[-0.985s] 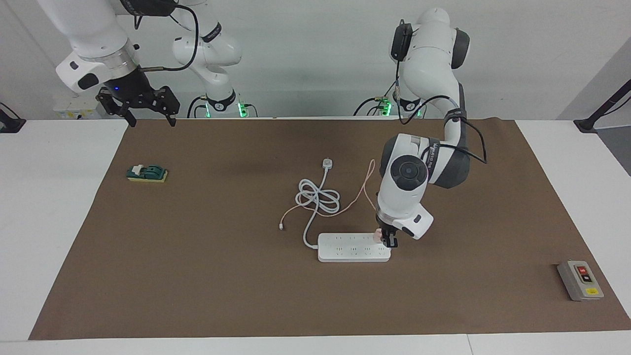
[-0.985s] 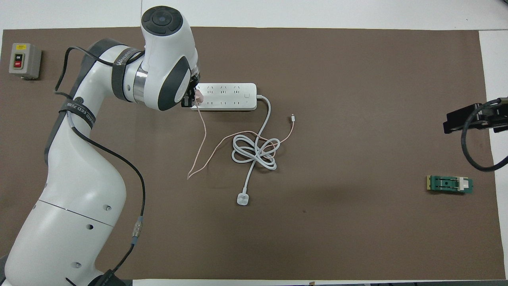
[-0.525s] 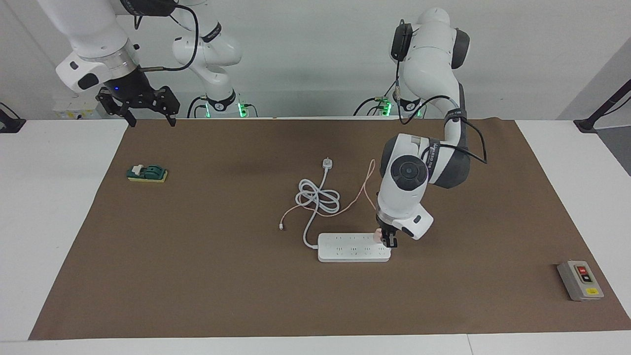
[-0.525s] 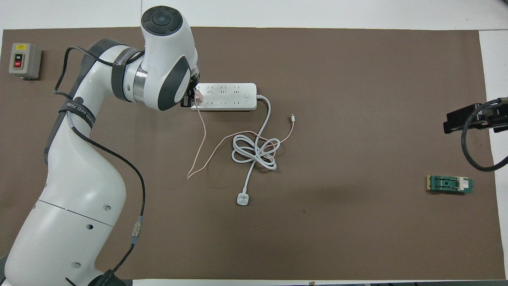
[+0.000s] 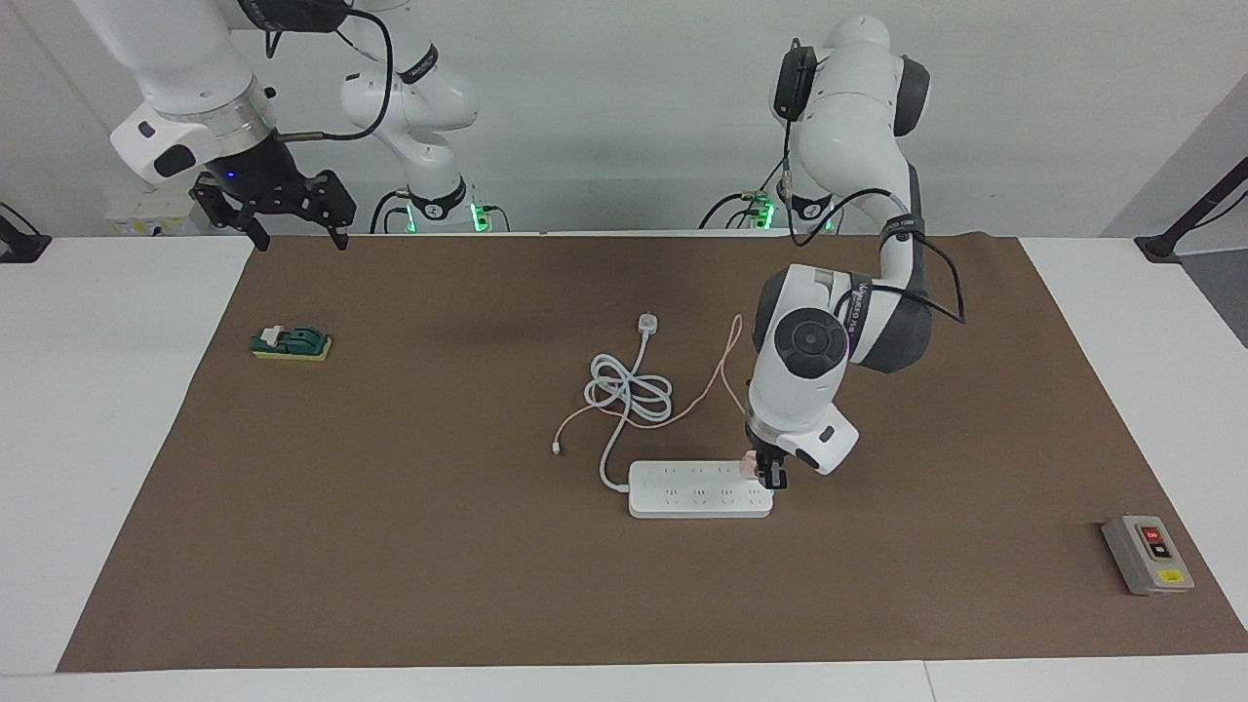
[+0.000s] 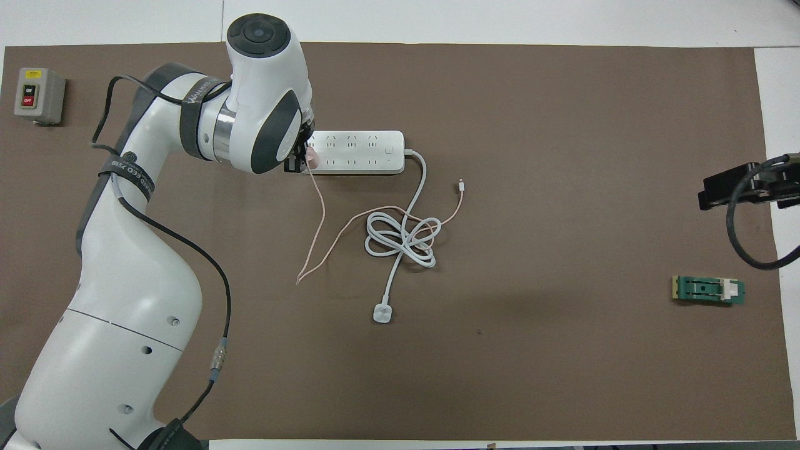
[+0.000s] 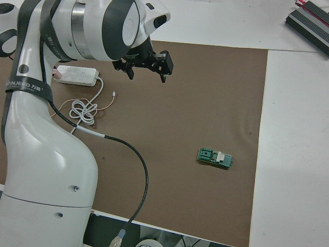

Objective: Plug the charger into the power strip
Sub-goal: 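Open the left gripper and lift it off the plugged charger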

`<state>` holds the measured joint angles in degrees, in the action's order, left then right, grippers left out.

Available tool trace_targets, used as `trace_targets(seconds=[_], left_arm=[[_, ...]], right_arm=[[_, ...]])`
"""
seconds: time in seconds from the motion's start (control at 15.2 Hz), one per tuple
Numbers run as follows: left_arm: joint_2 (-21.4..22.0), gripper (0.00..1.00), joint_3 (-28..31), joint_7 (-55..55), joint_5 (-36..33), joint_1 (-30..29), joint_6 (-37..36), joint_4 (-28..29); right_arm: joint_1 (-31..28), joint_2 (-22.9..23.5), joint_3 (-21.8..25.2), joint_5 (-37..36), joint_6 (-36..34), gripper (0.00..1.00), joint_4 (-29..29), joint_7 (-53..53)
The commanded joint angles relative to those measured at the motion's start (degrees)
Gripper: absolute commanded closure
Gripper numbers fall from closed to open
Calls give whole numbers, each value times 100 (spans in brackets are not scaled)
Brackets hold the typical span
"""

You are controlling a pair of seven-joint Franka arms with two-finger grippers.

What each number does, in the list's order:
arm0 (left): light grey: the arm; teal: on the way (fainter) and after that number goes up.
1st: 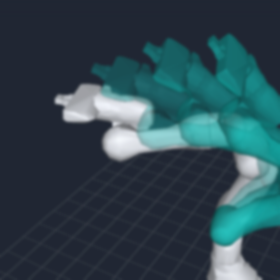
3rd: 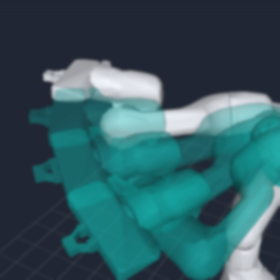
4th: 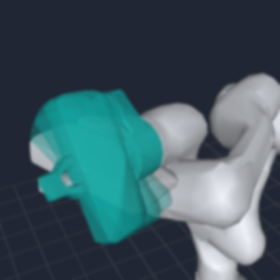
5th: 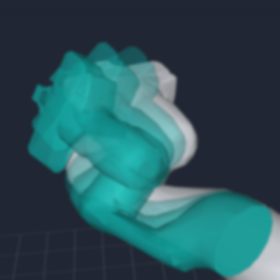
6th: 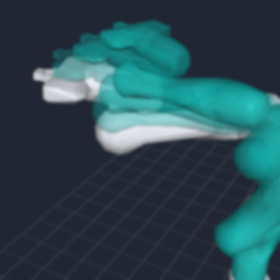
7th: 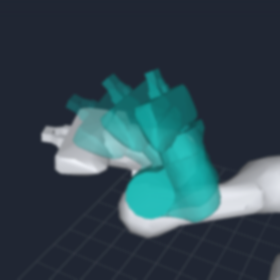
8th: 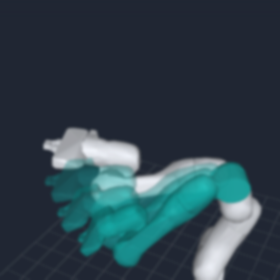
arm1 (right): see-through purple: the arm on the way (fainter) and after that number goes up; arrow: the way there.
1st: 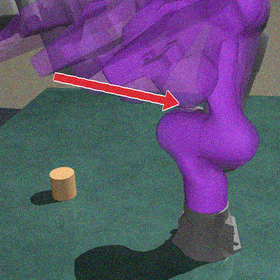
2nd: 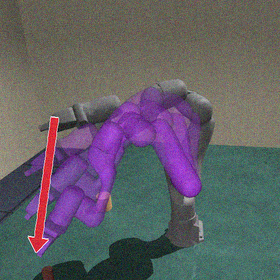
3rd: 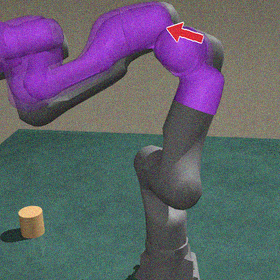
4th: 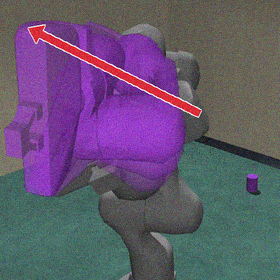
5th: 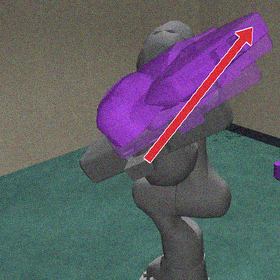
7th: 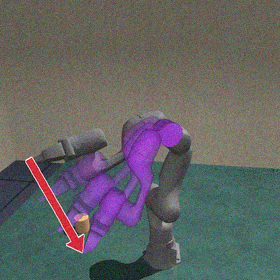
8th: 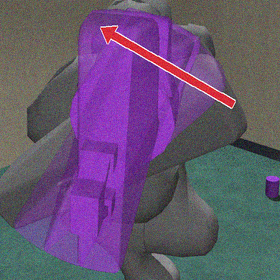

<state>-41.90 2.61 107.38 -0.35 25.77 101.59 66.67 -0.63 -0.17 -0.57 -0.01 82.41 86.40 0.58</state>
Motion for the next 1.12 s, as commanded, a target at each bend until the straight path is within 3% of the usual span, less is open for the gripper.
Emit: trace_targets(seconds=[0.0,1.05], left_arm=[[-135,100,47,3,-53,-11,-113,74],[-179,100,47,723,-115,394,238,487]], right_arm=[[-104,-97,-84,-113,-32,0,106,-120],[-104,-97,-84,-113,-32,0,106,-120]])
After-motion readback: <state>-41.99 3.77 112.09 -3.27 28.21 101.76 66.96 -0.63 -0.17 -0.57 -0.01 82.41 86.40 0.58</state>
